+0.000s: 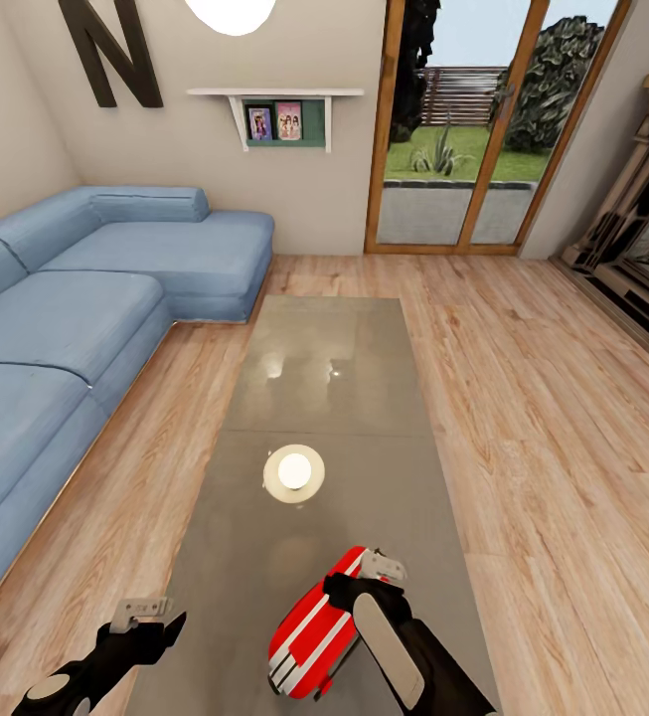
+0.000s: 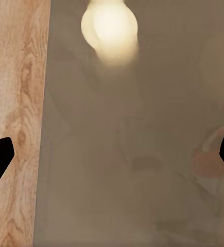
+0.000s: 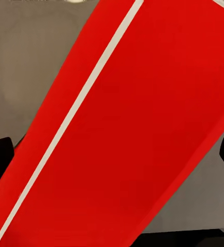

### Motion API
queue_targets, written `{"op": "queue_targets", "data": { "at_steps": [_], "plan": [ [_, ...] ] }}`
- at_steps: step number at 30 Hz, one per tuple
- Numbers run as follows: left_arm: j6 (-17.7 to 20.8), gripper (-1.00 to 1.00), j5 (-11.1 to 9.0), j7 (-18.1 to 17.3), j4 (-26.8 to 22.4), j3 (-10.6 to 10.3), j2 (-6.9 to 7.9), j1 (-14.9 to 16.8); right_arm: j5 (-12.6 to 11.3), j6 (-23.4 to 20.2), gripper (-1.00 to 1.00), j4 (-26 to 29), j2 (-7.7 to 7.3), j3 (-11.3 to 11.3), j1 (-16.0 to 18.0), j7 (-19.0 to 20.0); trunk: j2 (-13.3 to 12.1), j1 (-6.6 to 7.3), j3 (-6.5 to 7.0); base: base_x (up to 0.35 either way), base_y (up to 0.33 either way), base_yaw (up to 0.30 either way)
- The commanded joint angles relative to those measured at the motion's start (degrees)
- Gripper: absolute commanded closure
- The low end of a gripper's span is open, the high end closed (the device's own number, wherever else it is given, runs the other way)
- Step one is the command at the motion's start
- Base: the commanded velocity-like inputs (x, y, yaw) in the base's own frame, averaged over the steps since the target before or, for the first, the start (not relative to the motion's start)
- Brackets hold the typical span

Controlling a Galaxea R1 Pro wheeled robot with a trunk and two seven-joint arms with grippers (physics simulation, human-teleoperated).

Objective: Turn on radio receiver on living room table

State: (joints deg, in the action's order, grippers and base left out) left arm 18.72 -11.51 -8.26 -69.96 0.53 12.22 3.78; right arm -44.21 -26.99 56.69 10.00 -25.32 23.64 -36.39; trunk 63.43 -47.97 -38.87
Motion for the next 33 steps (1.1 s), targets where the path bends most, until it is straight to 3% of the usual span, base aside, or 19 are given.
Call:
{"op": "queue_targets", "data": {
  "at_steps": [1, 7, 8, 28, 30, 33],
  "plan": [
    [0.0, -1.0, 0.0, 0.0, 0.0, 0.0, 0.0, 0.0, 0.0, 0.0, -1.0, 0.0, 0.0, 0.0, 0.0, 0.0, 0.0, 0.0, 0.0, 0.0, 0.0, 0.0],
    [0.0, -1.0, 0.0, 0.0, 0.0, 0.0, 0.0, 0.0, 0.0, 0.0, -1.0, -0.3, 0.0, 0.0, 0.0, 0.0, 0.0, 0.0, 0.0, 0.0, 0.0, 0.0],
    [0.0, -1.0, 0.0, 0.0, 0.0, 0.0, 0.0, 0.0, 0.0, 0.0, 1.0, -0.4, 0.0, 0.0, 0.0, 0.0, 0.0, 0.0, 0.0, 0.0, 0.0, 0.0],
    [0.0, -1.0, 0.0, 0.0, -0.1, 0.0, 0.0, 0.0, 0.0, 0.0, 1.0, -0.1, 0.0, 0.8, 0.0, -0.3, 0.0, 0.0, 0.0, 0.0, 0.0, 0.0],
    [0.0, -1.0, 0.0, 0.0, -0.1, 0.0, 0.0, 0.0, 0.0, -0.5, 1.0, 2.8, 0.0, 0.8, 0.0, -0.5, 0.0, 0.0, 0.0, 0.0, 0.0, 0.0],
    [0.0, -1.0, 0.0, 0.0, -0.1, 0.0, 0.0, 0.0, 0.0, -4.6, 1.0, 12.5, 0.0, 0.6, 0.0, -2.6, 0.0, 0.0, 0.0, 0.0, 0.0, 0.0]
  ]
}}
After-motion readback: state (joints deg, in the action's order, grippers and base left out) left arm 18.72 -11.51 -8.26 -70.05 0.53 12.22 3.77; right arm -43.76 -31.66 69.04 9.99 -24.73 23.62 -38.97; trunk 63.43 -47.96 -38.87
